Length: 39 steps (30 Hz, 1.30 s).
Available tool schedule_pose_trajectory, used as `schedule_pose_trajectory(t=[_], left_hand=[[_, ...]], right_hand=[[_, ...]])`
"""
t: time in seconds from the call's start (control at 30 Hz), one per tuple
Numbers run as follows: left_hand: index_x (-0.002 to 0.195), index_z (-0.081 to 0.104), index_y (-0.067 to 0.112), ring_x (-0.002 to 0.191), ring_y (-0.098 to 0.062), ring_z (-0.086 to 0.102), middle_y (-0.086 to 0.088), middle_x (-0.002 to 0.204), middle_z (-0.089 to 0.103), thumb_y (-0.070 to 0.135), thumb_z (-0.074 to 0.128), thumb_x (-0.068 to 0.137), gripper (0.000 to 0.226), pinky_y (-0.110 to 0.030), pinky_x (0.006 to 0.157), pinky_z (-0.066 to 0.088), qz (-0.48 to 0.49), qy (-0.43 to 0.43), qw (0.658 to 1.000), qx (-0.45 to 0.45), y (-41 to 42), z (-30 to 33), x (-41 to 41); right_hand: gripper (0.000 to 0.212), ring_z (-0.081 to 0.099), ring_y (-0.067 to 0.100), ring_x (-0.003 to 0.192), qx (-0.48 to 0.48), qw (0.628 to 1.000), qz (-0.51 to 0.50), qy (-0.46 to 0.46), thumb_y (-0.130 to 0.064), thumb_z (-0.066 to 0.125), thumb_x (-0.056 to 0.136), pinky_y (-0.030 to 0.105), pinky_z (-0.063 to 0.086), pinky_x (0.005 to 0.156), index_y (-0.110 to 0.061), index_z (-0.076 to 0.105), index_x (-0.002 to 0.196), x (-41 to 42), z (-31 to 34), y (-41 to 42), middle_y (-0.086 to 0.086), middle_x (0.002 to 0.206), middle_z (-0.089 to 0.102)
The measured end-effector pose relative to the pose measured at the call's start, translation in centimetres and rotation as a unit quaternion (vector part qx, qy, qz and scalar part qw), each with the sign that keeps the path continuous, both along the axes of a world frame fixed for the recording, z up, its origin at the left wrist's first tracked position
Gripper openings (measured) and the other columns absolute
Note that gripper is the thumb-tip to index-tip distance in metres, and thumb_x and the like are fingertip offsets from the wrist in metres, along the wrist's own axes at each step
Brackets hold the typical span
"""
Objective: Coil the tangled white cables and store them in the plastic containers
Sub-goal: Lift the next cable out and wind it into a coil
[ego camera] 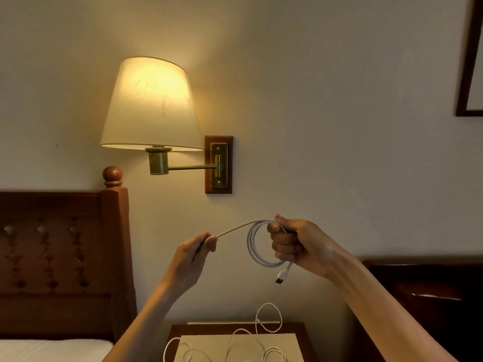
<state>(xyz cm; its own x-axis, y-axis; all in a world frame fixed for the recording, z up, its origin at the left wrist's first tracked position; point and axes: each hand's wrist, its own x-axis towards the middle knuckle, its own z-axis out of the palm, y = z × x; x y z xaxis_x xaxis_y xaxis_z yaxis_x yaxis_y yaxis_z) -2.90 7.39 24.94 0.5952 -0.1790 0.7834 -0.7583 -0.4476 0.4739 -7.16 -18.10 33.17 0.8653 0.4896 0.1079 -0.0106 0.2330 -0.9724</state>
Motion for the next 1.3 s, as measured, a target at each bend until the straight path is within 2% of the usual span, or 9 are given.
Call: schedule_pose_trajectory(t=[0.2,0.37,0.43,0.57,0.77,0.87,1.03,1.2,1.3], left_hand=[[0.095,0.065,0.019,0.054,-0.009,0.047,0.016,0.065,0.055,0.019,0.051,0.096,0.013,-0.021,0.051,0.038,0.063,0.060,0.996,-0.018,1.4,-2.5,0.1],[0.091,0.073,0.022,0.077,-0.010,0.065,0.004,0.088,0.070,0.013,0.066,0.089,0.011,-0.017,0.062,0.051,0.125,0.160,0.976,-0.082,1.2,-2.9,-0.4],[0.092,0.076,0.015,0.077,-0.020,0.065,-0.007,0.088,0.072,0.016,0.069,0.087,0.009,-0.024,0.063,0.055,0.072,0.260,0.944,-0.191,0.3,-2.1,-0.7],[0.098,0.073,-0.002,0.076,-0.024,0.068,-0.017,0.088,0.072,0.011,0.068,0.080,0.022,-0.029,0.068,0.060,-0.128,0.394,0.819,-0.397,-2.9,0.2,-2.4],[0.091,0.069,0.011,0.075,-0.019,0.057,-0.007,0.086,0.060,0.017,0.055,0.089,0.015,-0.036,0.070,0.048,-0.294,0.477,0.731,-0.389,-5.7,1.7,-4.4],[0.095,0.074,0.011,0.076,-0.019,0.055,-0.005,0.085,0.061,0.038,0.049,0.094,0.037,-0.040,0.073,0.040,-0.324,0.486,0.706,-0.400,-6.3,2.0,-5.1],[0.088,0.075,0.021,0.084,-0.019,0.050,-0.001,0.084,0.057,0.048,0.070,0.078,0.029,-0.042,0.082,0.038,-0.239,0.432,0.794,-0.355,-7.1,3.0,-6.0],[0.100,0.063,0.011,0.091,-0.020,0.051,-0.003,0.090,0.055,0.053,0.086,0.055,0.066,-0.043,0.083,0.042,-0.232,0.411,0.805,-0.359,-7.1,3.2,-6.6],[0.099,0.061,0.011,0.098,-0.022,0.054,-0.004,0.091,0.060,0.033,0.089,0.055,0.057,-0.041,0.082,0.046,-0.185,0.395,0.822,-0.365,-7.6,3.2,-6.8]], right_hand=[[0.040,0.016,0.009,0.043,0.014,0.999,-0.021,0.024,-0.030,0.031,0.105,0.022,0.020,0.043,-0.013,0.047,0.072,0.5,-0.9,-0.5,-0.007,0.052,0.020],[0.041,0.015,0.009,0.043,0.041,0.998,0.004,0.045,-0.029,0.030,0.105,0.023,0.020,0.044,-0.014,0.047,0.071,0.6,-1.0,-0.3,-0.007,0.051,0.019],[0.040,0.015,0.009,0.044,0.063,0.996,0.025,0.059,-0.028,0.030,0.105,0.023,0.022,0.044,-0.014,0.046,0.071,0.4,-1.0,0.1,-0.007,0.051,0.019],[0.040,0.021,0.008,0.041,0.108,0.988,0.067,0.085,-0.026,0.029,0.105,0.022,0.025,0.044,-0.014,0.047,0.071,0.3,-1.2,1.3,-0.007,0.050,0.023],[0.042,0.023,0.008,0.041,0.099,0.991,0.052,0.078,-0.027,0.026,0.106,0.022,0.030,0.043,-0.013,0.046,0.072,0.3,-1.6,2.0,-0.006,0.051,0.025],[0.042,0.019,0.009,0.044,0.059,0.997,0.016,0.048,-0.028,0.025,0.106,0.023,0.025,0.045,-0.014,0.045,0.072,0.3,-1.5,2.1,-0.005,0.052,0.022],[0.041,0.015,0.012,0.048,-0.001,1.000,-0.024,-0.001,-0.029,0.026,0.107,0.025,0.020,0.049,-0.014,0.044,0.072,0.1,-1.2,2.7,-0.004,0.054,0.020],[0.041,0.022,0.012,0.048,-0.041,0.997,-0.049,-0.047,-0.030,0.025,0.107,0.024,0.027,0.047,-0.014,0.044,0.075,0.2,-0.8,2.8,-0.004,0.055,0.024],[0.042,0.024,0.012,0.049,-0.066,0.993,-0.061,-0.075,-0.032,0.025,0.107,0.023,0.030,0.048,-0.014,0.045,0.075,0.3,-0.8,3.1,-0.003,0.055,0.026]])
